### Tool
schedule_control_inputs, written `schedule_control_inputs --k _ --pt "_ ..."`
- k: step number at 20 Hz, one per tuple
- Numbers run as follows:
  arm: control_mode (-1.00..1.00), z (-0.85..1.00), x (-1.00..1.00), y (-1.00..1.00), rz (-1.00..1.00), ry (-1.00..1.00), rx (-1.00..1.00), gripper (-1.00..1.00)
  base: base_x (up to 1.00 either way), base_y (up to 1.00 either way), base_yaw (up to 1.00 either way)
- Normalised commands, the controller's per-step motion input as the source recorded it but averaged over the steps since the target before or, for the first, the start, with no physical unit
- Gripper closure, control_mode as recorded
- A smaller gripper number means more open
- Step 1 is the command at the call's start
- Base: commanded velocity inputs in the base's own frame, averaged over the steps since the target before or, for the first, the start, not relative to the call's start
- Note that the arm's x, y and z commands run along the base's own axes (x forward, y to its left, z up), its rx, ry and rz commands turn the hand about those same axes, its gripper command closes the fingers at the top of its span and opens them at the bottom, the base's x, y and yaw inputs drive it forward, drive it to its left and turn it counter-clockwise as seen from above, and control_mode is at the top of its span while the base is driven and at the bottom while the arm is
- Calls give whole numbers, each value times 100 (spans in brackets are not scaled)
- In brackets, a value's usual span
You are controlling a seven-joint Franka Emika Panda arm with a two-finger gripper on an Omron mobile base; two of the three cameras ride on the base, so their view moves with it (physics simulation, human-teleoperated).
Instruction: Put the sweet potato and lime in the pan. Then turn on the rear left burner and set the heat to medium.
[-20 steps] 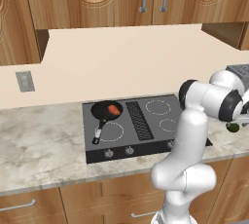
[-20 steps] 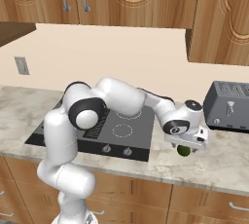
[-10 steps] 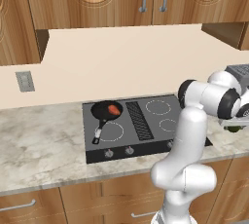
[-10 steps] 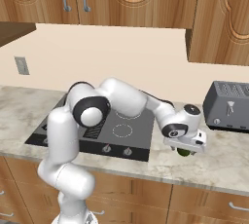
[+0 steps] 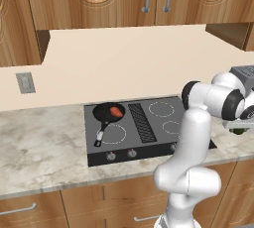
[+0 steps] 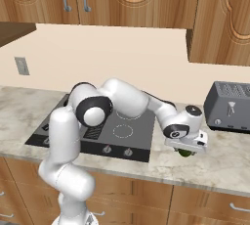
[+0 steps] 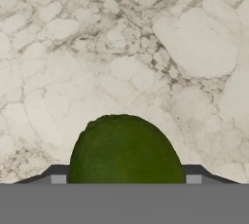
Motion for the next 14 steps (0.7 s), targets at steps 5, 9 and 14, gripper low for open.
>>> schedule_control_inputs --k 5,9,14 --pt "-100 3 -2 1 0 0 0 100 0 0 0" --pt "-100 50 -29 29 3 -1 0 100 0 0 0" --pt "-100 60 -27 74 4 -4 1 100 0 0 0"
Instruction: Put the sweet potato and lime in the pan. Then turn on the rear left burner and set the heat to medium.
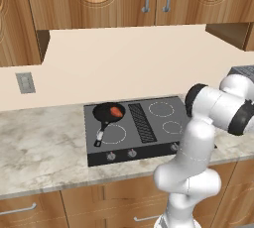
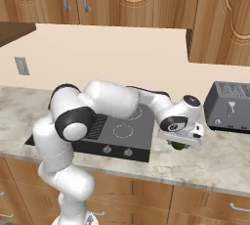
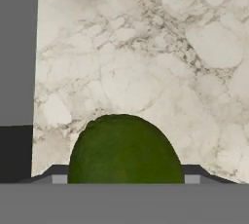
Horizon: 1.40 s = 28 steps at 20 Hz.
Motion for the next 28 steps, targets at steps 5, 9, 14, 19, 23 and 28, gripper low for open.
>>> schedule_control_inputs --k 5,9,14,19,23,28 --pt "-100 44 -12 96 2 -7 0 100 0 0 0" --pt "-100 42 -2 100 0 -5 0 100 0 0 0" --pt "-100 35 0 100 0 -1 0 100 0 0 0" --pt "-100 24 0 100 0 0 0 100 0 0 0" --pt "-100 21 0 100 0 0 0 100 0 0 0" --pt "-100 20 0 100 0 0 0 100 0 0 0"
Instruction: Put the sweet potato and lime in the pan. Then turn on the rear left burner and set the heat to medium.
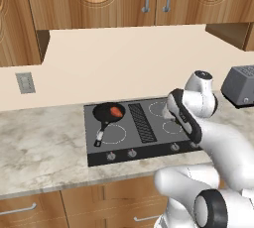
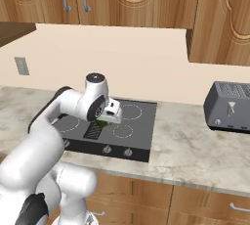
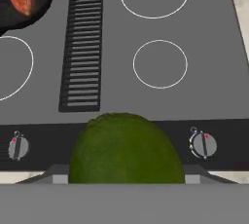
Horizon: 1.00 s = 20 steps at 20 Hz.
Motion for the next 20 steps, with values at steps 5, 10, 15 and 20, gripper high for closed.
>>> schedule_control_inputs --k 5,10,15,20 --pt "-100 21 4 100 0 0 0 100 0 0 0" --pt "-100 20 15 100 0 0 0 100 0 0 0" --pt "-100 4 53 100 0 0 -1 100 0 0 0" --pt "-100 -5 72 95 0 2 -5 100 0 0 0"
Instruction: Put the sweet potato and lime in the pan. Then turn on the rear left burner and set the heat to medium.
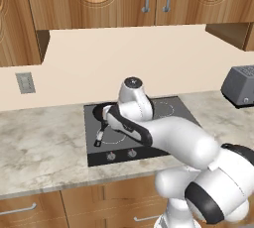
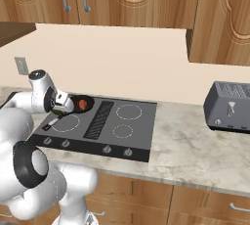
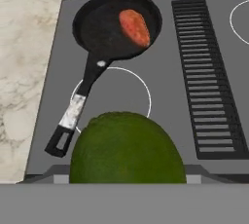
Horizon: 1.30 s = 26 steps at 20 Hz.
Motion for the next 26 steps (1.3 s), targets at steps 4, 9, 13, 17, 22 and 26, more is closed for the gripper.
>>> schedule_control_inputs --k 4,9,13,17,22,26 --pt "-100 -2 73 35 0 0 -1 100 0 0 0" --pt "-100 0 56 3 0 0 0 100 0 0 0" --pt "-100 0 49 0 3 4 0 100 0 0 0" --pt "-100 -1 56 3 0 6 -1 100 0 0 0" --pt "-100 -11 45 3 0 8 -2 100 0 0 0" --pt "-100 -28 31 16 0 4 -4 100 0 0 0"
